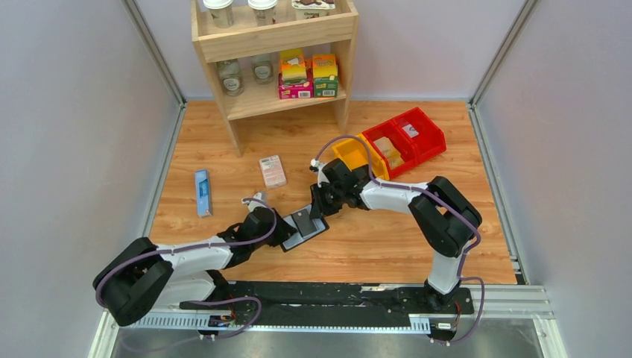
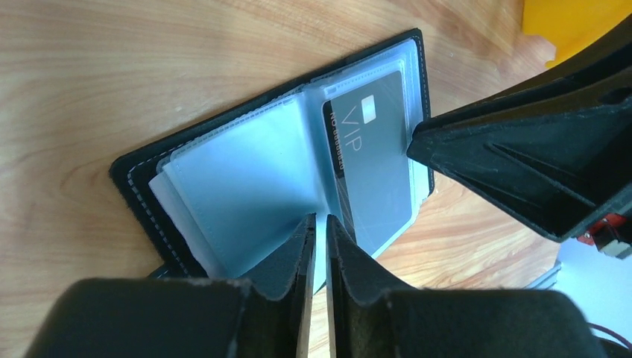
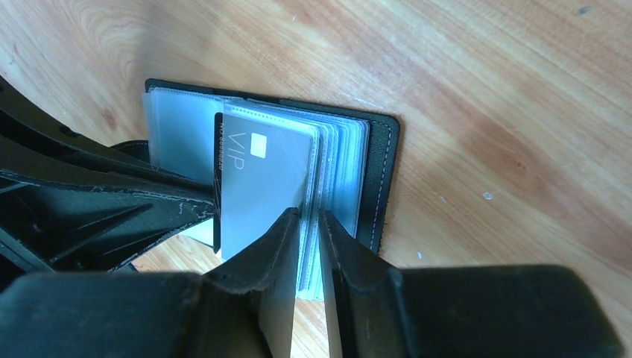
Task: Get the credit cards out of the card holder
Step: Remove the credit card from the card holder.
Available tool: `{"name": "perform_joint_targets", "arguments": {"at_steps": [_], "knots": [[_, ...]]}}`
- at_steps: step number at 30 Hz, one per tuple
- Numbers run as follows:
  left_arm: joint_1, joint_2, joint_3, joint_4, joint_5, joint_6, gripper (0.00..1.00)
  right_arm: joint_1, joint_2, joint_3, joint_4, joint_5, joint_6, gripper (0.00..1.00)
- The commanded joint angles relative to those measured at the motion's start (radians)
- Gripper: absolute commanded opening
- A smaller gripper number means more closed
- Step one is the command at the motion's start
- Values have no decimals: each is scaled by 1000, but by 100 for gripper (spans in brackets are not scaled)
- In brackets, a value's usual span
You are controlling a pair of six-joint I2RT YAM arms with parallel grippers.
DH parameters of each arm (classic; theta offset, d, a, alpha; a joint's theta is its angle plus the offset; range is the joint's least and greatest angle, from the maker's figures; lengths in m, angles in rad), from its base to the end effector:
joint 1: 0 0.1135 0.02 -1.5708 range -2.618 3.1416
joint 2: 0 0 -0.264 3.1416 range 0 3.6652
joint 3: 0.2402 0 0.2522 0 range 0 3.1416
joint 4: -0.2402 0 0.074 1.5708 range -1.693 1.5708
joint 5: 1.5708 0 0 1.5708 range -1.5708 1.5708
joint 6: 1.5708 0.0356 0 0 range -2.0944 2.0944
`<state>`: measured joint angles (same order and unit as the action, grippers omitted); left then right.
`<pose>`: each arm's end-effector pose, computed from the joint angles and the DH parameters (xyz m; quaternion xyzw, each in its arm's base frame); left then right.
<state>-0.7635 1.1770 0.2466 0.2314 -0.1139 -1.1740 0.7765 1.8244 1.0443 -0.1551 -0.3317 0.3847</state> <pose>0.1450 -0.1332 0.1263 -0.2080 0.8811 -0.3182 0.2813 0.2533 0.2651 0.1528 -0.2330 0.9089 0.3002 0.1717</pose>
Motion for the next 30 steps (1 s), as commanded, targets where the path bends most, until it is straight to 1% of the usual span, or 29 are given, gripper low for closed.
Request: {"name": "perform_joint_targets", "arguments": {"at_steps": [1, 2, 3, 7, 9, 11, 12, 14, 18, 20, 24, 30], "knots": [[3, -92, -95, 35, -55, -42, 21, 9, 35, -4, -6, -15, 11, 23], [3, -143, -121, 54, -61, -49, 25, 10, 36, -6, -8, -15, 14, 22], [3, -174, -131, 57, -78, -59, 26, 10, 39, -6, -11, -15, 14, 22], [3, -357, -167, 22, -119, -67, 42, 10, 41, -6, -14, -13, 19, 22], [3, -419, -174, 14, -128, -65, 48, 7, 42, -6, -14, -12, 19, 21], [3, -448, -173, 20, -132, -64, 57, 9, 42, -6, -14, -13, 20, 21], [3, -451, -171, 25, -130, -62, 59, 9, 44, -6, -12, -13, 20, 21], [3, -438, -162, 45, -122, -62, 63, 9, 46, -6, -12, -13, 20, 21], [3, -337, -130, 74, -106, -61, 66, 10, 49, -6, -9, -15, 23, 21], [3, -251, -130, 120, -93, -72, 66, 9, 50, -4, -9, -17, 25, 20], [3, -136, -129, 247, -72, -85, 66, 7, 52, -4, -8, -18, 25, 20], [3, -11, -106, 344, -27, -90, 62, 9, 53, -6, -4, -18, 25, 20]]}}
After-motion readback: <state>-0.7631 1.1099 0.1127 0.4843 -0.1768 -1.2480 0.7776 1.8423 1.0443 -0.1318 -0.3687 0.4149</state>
